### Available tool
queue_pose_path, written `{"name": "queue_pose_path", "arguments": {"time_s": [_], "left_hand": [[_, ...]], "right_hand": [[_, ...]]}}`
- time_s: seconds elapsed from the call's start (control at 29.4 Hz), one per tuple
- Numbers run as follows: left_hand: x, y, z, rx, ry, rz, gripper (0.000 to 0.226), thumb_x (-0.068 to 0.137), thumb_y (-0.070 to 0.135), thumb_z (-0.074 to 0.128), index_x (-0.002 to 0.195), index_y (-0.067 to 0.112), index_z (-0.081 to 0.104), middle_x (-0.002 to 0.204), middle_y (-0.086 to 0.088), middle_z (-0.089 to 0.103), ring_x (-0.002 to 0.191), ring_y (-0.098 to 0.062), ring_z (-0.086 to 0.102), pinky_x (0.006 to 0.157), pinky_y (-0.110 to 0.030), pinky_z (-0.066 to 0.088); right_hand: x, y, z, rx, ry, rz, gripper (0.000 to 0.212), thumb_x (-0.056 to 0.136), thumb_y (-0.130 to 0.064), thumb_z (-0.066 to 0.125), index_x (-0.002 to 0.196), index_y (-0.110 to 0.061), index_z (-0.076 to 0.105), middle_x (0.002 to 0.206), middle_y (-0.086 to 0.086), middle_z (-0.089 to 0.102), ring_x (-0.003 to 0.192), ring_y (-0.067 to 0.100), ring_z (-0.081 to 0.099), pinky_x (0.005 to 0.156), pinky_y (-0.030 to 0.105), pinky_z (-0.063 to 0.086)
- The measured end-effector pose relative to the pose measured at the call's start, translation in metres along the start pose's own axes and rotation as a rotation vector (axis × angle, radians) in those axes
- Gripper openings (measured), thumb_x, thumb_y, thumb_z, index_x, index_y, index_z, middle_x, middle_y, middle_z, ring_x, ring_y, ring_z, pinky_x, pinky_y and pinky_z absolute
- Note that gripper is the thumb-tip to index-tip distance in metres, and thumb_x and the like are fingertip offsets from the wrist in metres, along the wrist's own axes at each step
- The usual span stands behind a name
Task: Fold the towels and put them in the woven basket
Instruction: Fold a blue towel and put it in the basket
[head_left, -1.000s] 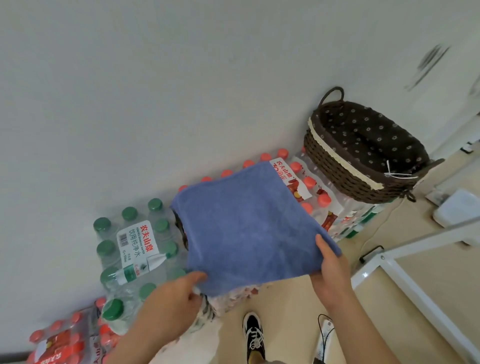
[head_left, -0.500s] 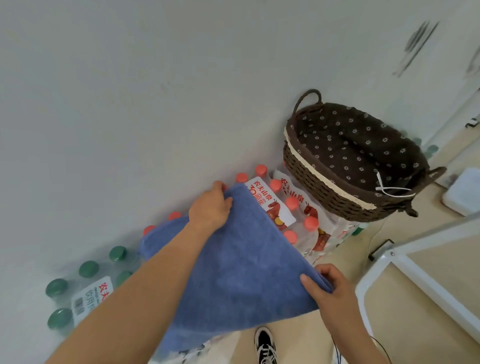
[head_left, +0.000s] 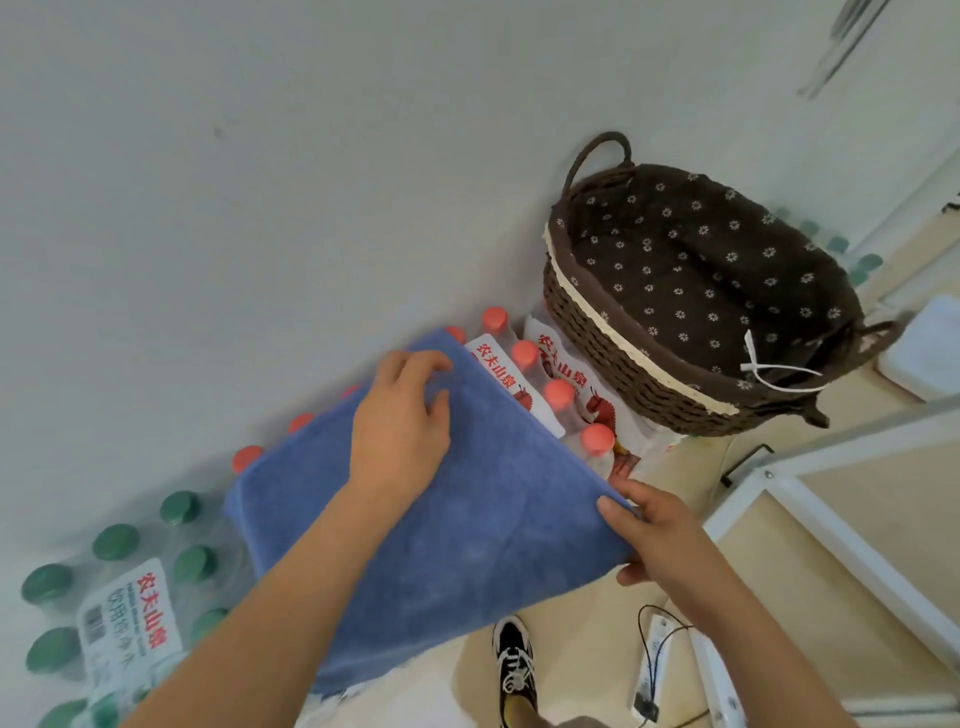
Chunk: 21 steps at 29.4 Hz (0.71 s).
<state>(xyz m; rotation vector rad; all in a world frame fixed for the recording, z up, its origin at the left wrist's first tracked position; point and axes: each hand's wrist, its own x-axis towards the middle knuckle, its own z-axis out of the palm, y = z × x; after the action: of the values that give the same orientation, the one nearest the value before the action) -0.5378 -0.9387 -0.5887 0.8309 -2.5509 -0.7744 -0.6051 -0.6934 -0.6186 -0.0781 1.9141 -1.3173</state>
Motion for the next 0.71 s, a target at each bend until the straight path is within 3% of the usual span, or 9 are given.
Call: {"name": "queue_pose_path", "arguments": {"time_s": [0.1, 0.2, 0.27, 0.41, 0.51, 0.65, 0.71], "left_hand": [[-0.083, 0.037, 0.008, 0.071, -0.193, 0.264, 0.013, 0.08, 0.035, 0.059, 0.093, 0.033, 0.057, 0.089, 0.014, 0.057, 0.075, -0.007, 0.055, 0.062, -0.031, 0.051], [-0.14, 0.054, 0.036, 0.164, -0.285, 0.36, 0.051, 0.065, 0.052, 0.062, 0.109, 0.029, 0.05, 0.094, 0.008, 0.053, 0.079, -0.014, 0.055, 0.061, -0.027, 0.048], [-0.149, 0.054, 0.053, 0.193, -0.205, 0.349, 0.055, 0.065, 0.044, 0.067, 0.113, 0.023, 0.049, 0.095, 0.002, 0.052, 0.078, -0.019, 0.053, 0.063, -0.03, 0.044], [-0.147, 0.039, 0.065, 0.229, 0.002, 0.367, 0.034, 0.075, 0.015, 0.059, 0.108, 0.02, 0.05, 0.09, 0.0, 0.052, 0.076, -0.021, 0.047, 0.063, -0.031, 0.031], [-0.148, 0.027, 0.058, 0.279, 0.009, 0.364, 0.035, 0.072, 0.012, 0.048, 0.106, 0.02, 0.049, 0.087, 0.0, 0.059, 0.074, -0.021, 0.051, 0.065, -0.03, 0.03], [-0.166, 0.011, 0.04, 0.315, -0.046, 0.349, 0.049, 0.058, 0.006, 0.071, 0.099, 0.022, 0.05, 0.081, 0.004, 0.06, 0.07, -0.02, 0.057, 0.061, -0.028, 0.042], [-0.177, -0.004, 0.024, 0.341, -0.031, 0.32, 0.04, 0.056, 0.002, 0.059, 0.091, 0.022, 0.052, 0.072, 0.005, 0.059, 0.062, -0.02, 0.057, 0.054, -0.028, 0.042]], "right_hand": [[-0.001, -0.008, 0.001, -0.001, -0.015, -0.037, 0.014, 0.097, -0.018, 0.053, 0.093, -0.012, 0.064, 0.073, 0.008, 0.062, 0.053, 0.015, 0.055, 0.042, 0.025, 0.044], [-0.004, -0.015, 0.002, 0.045, -0.048, -0.066, 0.014, 0.097, -0.017, 0.051, 0.09, -0.011, 0.061, 0.069, 0.007, 0.062, 0.05, 0.014, 0.054, 0.042, 0.024, 0.042], [-0.006, -0.017, 0.004, 0.089, -0.058, -0.057, 0.011, 0.097, -0.014, 0.052, 0.093, -0.012, 0.062, 0.072, 0.006, 0.065, 0.052, 0.014, 0.058, 0.043, 0.023, 0.044], [-0.012, -0.017, 0.011, 0.202, -0.037, -0.019, 0.009, 0.095, -0.008, 0.055, 0.1, -0.01, 0.061, 0.077, 0.006, 0.068, 0.054, 0.01, 0.062, 0.044, 0.021, 0.047], [-0.016, -0.018, 0.013, 0.22, 0.003, -0.015, 0.01, 0.094, -0.004, 0.054, 0.099, -0.011, 0.059, 0.079, 0.007, 0.068, 0.055, 0.012, 0.064, 0.046, 0.021, 0.049], [-0.018, -0.021, 0.003, 0.108, 0.11, -0.132, 0.025, 0.093, -0.001, 0.052, 0.103, -0.025, 0.055, 0.088, 0.006, 0.062, 0.055, 0.009, 0.062, 0.048, 0.026, 0.051], [-0.017, -0.024, -0.002, 0.004, 0.13, -0.19, 0.025, 0.094, -0.002, 0.05, 0.097, -0.027, 0.054, 0.088, 0.008, 0.06, 0.054, 0.011, 0.061, 0.047, 0.025, 0.05]]}}
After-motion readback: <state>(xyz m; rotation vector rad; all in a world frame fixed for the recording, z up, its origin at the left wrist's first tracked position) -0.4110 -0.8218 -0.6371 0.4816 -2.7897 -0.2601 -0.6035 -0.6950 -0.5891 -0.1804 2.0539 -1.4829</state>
